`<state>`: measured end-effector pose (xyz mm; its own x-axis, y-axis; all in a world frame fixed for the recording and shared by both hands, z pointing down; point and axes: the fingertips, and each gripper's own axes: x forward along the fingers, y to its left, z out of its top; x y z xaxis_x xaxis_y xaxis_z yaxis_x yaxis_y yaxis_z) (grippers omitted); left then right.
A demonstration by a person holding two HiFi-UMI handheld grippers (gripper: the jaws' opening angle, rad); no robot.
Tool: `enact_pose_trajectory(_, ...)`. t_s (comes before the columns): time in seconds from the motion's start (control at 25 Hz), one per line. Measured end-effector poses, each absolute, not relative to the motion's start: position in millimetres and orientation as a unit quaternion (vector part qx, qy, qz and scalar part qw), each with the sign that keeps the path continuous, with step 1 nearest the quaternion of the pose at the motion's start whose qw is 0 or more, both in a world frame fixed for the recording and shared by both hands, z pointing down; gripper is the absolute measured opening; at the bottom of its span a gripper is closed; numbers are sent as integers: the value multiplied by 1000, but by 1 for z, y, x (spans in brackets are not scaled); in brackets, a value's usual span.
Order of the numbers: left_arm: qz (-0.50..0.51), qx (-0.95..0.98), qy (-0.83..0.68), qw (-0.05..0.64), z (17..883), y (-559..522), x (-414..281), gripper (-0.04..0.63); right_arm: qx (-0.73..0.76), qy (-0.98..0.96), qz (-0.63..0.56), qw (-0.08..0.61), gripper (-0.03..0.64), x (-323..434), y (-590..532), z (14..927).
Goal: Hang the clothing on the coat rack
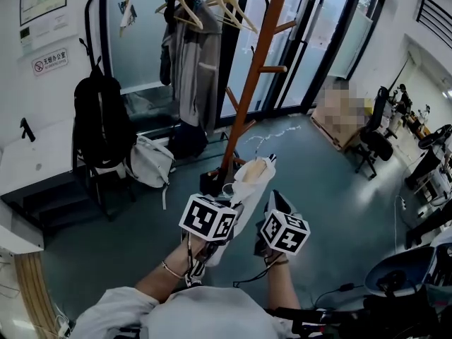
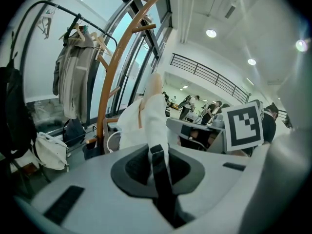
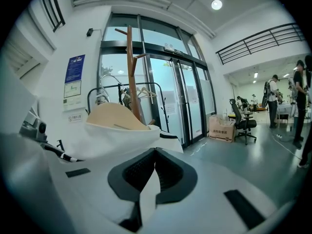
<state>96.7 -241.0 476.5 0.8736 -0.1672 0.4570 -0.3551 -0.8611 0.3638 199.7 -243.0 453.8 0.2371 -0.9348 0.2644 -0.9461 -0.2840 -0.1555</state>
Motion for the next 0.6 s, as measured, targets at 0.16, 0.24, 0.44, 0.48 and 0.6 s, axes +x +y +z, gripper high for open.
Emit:
enact_pose_trajectory(0.16, 210, 943, -136, 221, 475, -256, 103, 34, 786, -600, 150, 23, 23, 205, -260, 451)
enact_pose_trajectory(0.24, 211, 944, -133, 218, 475, -262, 107, 34, 787, -599, 148, 23, 23, 210, -266, 450)
enact_pose_trajectory(0.44, 214, 946, -122, 210, 470, -276, 119, 34, 791, -593, 146, 22, 23, 221, -281, 447)
enact_pose_trajectory(0.48, 214, 947, -119, 209, 469, -279, 122, 34, 792, -593, 145, 23, 23, 224, -285, 447)
enact_pose_trajectory(0.6, 213, 948, -115, 206, 467, -289, 134, 34, 793, -591, 144, 23, 23, 233, -296, 445)
